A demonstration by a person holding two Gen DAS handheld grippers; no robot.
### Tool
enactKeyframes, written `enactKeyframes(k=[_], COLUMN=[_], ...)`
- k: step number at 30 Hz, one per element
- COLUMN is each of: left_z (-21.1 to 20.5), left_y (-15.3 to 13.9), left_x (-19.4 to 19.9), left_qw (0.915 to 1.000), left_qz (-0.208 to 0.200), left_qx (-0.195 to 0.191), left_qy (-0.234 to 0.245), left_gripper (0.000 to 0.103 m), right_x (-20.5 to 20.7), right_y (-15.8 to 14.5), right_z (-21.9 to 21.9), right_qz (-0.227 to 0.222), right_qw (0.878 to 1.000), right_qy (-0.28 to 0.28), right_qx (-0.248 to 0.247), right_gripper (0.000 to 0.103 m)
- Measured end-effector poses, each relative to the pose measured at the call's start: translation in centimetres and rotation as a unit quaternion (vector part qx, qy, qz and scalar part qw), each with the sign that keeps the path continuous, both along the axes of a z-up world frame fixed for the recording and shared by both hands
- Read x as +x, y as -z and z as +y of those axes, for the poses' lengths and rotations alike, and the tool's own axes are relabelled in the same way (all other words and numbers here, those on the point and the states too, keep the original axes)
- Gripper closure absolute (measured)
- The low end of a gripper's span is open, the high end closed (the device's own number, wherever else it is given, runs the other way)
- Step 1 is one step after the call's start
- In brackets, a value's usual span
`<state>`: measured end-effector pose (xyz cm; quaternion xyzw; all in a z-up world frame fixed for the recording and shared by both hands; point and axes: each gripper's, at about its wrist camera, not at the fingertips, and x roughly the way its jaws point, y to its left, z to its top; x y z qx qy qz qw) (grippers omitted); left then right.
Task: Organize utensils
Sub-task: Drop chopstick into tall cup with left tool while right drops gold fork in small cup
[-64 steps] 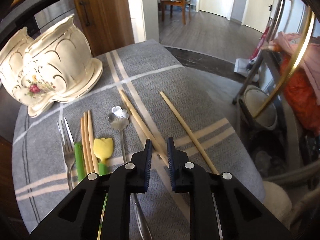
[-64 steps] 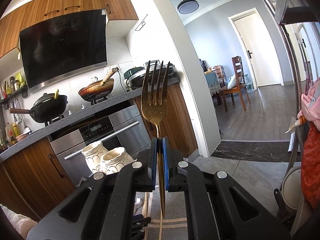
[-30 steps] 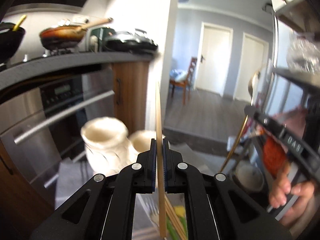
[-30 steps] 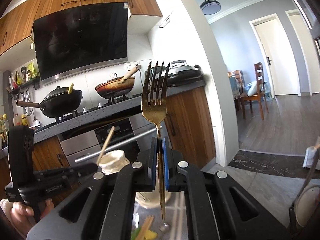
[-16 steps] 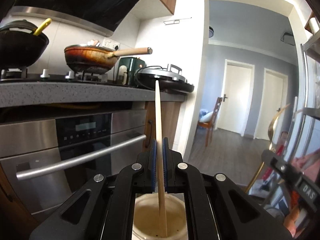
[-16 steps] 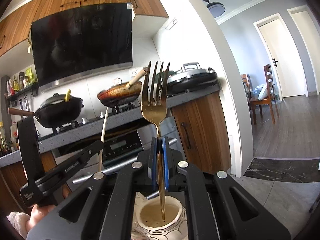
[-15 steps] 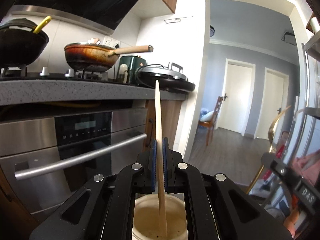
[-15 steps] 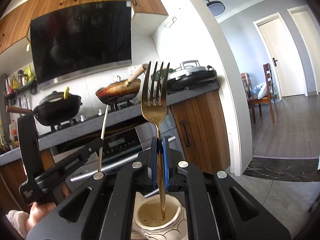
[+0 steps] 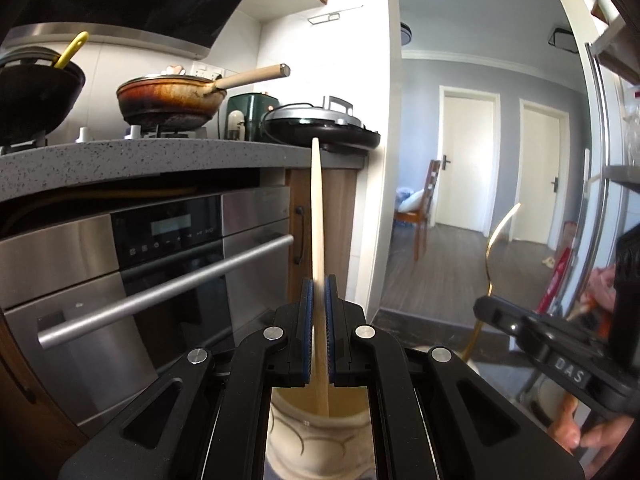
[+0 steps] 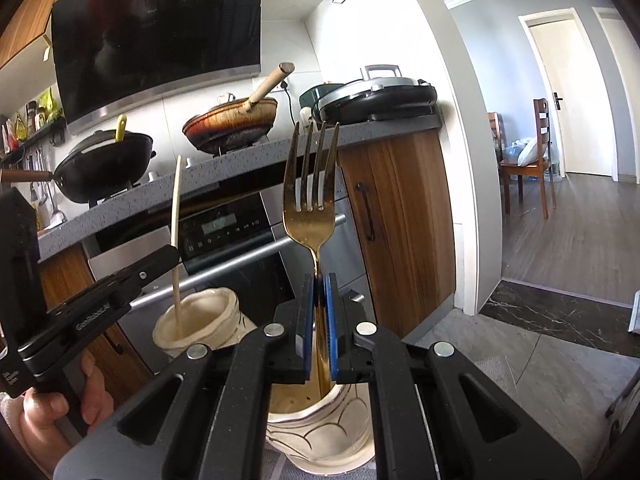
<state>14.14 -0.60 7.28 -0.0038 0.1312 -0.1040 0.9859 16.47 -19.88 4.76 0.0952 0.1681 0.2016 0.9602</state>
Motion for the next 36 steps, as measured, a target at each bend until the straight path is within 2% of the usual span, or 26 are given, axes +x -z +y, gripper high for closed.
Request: enactKeyframes(k=[3,6,10,15,17,19,28,29,30,31,32,33,35,36], left_z=[-0.2,-0.1,-0.5,-0.3,-0.1,0.0,0.3,0.2,0.2,0.3,0.3,0.3,0.3,0.3], left_y=[0.6,1.1,1.7,1.7,1.5,1.3,0.5,0.5,0.5,0.4,0.4,0.3,0.1,-0.1], left_x=[0.0,-0.1,0.1,0.2,0.1,-0.1,-0.8,-0.9,-1.0,-1.2,-1.4,-1.6,-2.4,-2.9], left_qw=[0.9997,0.9992,0.9975,0.9965,0.9966,0.997,0.9975,0.9975,0.9975,0.9976,0.9977,0.9978,0.9982,0.9984], left_qz=[0.018,0.035,0.059,0.069,0.069,0.064,0.053,0.053,0.053,0.053,0.052,0.05,0.046,0.043], left_qx=[0.017,0.018,0.036,0.04,0.036,0.033,0.031,0.031,0.031,0.03,0.027,0.026,0.019,0.017], left_qy=[-0.005,-0.011,-0.015,-0.024,-0.026,-0.03,-0.033,-0.033,-0.035,-0.035,-0.035,-0.035,-0.033,-0.032], left_gripper=[0.097,0.097,0.097,0.096,0.083,0.075,0.07,0.068,0.066,0.06,0.052,0.048,0.039,0.035], right_x=[0.0,0.1,-0.2,-0.4,-0.4,-0.6,-0.7,-0.7,-0.8,-0.8,-0.8,-1.0,-1.6,-2.0], right_y=[0.4,0.6,0.6,0.5,0.5,0.3,0.4,0.3,0.3,0.2,0.1,0.0,-0.5,-0.9], right_z=[0.1,0.2,0.0,-0.7,-1.0,-1.1,-0.9,-0.9,-0.9,-0.9,-1.0,-1.2,-1.6,-2.0], right_qz=[0.01,0.021,0.018,0.017,0.015,0.011,0.011,0.011,0.012,0.014,0.015,0.014,0.007,0.005], right_qw=[1.0,1.0,1.0,1.0,1.0,1.0,1.0,1.0,1.0,1.0,1.0,1.0,1.0,1.0], right_qy=[-0.001,-0.004,-0.004,0.0,0.0,0.003,0.001,0.0,-0.001,-0.004,-0.007,-0.01,-0.009,-0.007], right_qx=[-0.005,-0.011,-0.015,-0.009,-0.003,-0.004,-0.004,-0.004,-0.004,-0.002,0.0,0.004,0.008,0.007], right_gripper=[0.097,0.097,0.097,0.097,0.097,0.097,0.097,0.094,0.084,0.075,0.054,0.044,0.04,0.029])
